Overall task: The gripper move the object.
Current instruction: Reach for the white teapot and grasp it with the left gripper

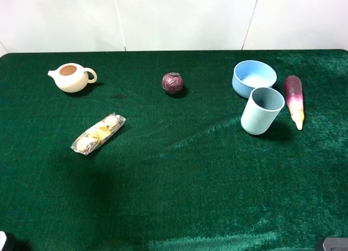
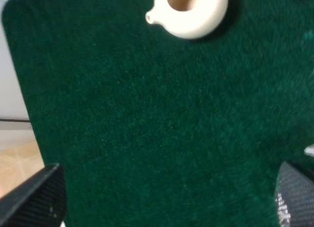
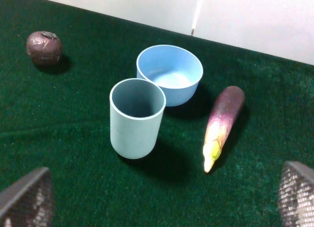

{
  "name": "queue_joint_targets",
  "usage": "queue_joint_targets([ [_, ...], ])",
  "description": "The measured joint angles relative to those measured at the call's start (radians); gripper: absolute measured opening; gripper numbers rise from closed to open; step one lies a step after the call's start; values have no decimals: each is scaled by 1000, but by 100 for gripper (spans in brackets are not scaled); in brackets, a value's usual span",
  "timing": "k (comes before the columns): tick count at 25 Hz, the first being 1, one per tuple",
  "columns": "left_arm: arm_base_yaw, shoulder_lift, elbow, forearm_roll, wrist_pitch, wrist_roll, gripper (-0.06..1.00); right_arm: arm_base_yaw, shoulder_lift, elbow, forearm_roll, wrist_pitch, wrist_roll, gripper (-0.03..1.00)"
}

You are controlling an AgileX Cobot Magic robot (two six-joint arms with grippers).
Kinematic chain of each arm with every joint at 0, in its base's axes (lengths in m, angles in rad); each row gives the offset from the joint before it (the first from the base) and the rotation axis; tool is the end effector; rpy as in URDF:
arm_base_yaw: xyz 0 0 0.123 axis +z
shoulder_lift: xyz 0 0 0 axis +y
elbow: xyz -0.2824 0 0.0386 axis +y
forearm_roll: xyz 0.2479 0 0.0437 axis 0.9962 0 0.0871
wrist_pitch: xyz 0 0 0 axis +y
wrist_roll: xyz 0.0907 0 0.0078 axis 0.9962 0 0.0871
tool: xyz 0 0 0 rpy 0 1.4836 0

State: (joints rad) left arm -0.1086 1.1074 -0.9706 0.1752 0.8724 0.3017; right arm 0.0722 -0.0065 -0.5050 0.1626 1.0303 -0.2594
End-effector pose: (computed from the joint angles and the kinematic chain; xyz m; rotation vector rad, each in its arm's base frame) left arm 0.2149 -0.0112 0.3308 0.5912 2.4266 0.2952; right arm -0.0067 0.0122 0.2819 -0.3344 1.9646 0.0726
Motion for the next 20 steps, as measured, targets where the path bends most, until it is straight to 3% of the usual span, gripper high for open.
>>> queue_joint_targets([
  [10,0,313,-104,2,6,326,84,0,0,0,0,0,0,69],
  [14,0,397,-133,4,-4,406,84,0,0,0,0,0,0,69],
  [20,0,495,-150,4,-120,485,84,0,0,0,0,-1,0,69],
])
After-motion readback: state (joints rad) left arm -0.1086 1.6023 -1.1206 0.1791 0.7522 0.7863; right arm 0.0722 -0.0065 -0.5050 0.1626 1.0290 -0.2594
